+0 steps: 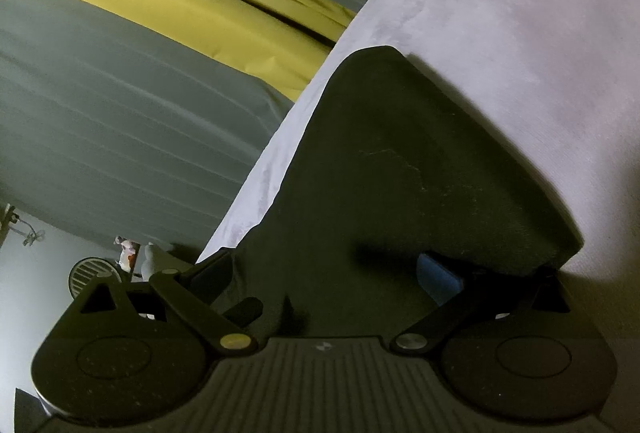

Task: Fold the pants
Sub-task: 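Fold the jeans over with the right gripper while the left gripper presses the fabric flat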

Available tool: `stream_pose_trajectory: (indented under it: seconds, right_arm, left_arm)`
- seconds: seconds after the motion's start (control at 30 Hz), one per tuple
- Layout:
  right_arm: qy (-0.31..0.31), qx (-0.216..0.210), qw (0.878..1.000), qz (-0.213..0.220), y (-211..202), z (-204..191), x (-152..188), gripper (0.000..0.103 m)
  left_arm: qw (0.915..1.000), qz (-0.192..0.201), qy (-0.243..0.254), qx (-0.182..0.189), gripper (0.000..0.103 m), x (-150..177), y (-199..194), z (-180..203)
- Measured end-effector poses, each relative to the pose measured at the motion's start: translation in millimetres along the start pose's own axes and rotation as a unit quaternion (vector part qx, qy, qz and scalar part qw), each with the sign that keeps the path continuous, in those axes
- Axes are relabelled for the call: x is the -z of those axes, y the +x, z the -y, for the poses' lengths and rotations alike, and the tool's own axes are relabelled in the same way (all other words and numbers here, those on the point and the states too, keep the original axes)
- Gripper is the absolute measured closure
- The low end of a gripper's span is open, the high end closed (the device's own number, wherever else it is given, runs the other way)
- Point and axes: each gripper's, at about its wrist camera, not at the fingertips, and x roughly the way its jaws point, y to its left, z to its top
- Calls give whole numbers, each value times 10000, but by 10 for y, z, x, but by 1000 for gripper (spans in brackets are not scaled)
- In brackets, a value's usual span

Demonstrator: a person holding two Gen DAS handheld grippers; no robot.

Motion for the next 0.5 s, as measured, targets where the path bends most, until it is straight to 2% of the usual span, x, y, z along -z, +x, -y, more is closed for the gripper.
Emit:
stream_pose_trajectory:
  seconds: [0.1,0.2,0.43,0.5]
  right_arm:
    - [-100,41,9999,8,17,-16,2,4]
    - [-182,87,9998,27,25,-35,8,4]
    - [-424,241,9988,-41,18,-113,1,4]
    - [-554,372,9977,75,-25,-161,6,10]
  left_arm:
    - [10000,14,-86,-4,31,-19,-16,-64]
    - [9995,15,-290,82,37,-32,-28,-154]
    - [9991,30,-368,196,33,-29,-25,-208]
    - [9992,30,-325,217,33,-20,-23,-216]
